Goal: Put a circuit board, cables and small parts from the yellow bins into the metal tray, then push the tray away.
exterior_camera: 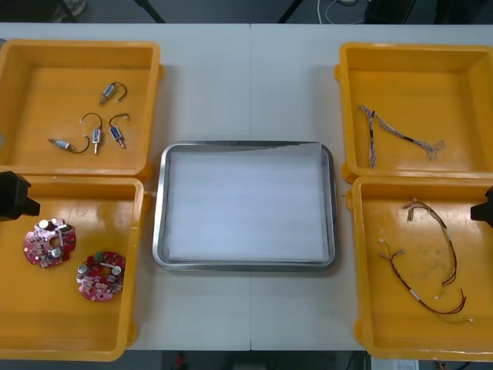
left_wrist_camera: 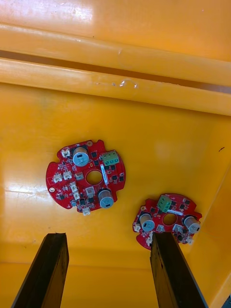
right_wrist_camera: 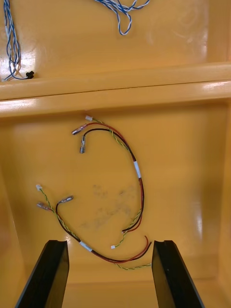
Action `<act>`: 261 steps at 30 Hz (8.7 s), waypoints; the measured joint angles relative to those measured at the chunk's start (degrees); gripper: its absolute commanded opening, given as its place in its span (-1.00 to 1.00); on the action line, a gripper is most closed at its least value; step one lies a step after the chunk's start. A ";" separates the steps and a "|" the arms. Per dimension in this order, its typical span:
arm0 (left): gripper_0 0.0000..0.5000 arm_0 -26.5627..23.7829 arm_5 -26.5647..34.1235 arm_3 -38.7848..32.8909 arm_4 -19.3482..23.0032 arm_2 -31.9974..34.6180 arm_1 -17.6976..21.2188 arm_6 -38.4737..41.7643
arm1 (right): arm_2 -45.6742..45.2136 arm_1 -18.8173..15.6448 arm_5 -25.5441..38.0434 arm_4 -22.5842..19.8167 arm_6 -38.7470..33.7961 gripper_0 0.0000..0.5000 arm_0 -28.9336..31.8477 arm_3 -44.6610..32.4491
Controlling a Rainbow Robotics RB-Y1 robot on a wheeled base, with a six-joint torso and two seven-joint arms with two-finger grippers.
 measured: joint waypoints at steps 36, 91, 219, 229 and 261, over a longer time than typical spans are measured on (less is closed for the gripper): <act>1.00 0.00 0.00 0.00 0.00 0.00 0.00 0.00 | 0.00 0.00 0.00 0.00 0.00 1.00 0.00 0.00; 1.00 0.00 0.00 0.00 0.00 0.00 0.00 0.00 | 0.00 0.00 0.00 0.00 0.00 1.00 0.00 0.00; -1.00 13.64 -22.57 2.49 -10.17 -14.61 0.01 -5.57 | 2.03 -1.78 -0.79 -1.88 13.64 -1.00 4.87 2.00; -1.00 12.79 -11.01 -2.72 -6.20 -5.68 0.01 -5.74 | 2.51 -4.67 -0.15 -3.69 13.64 -1.00 1.73 -3.36; -1.00 -9.51 -0.07 -13.58 4.37 -18.60 3.94 -1.89 | 5.84 -9.22 -0.04 -9.78 13.68 -1.00 -1.71 -8.35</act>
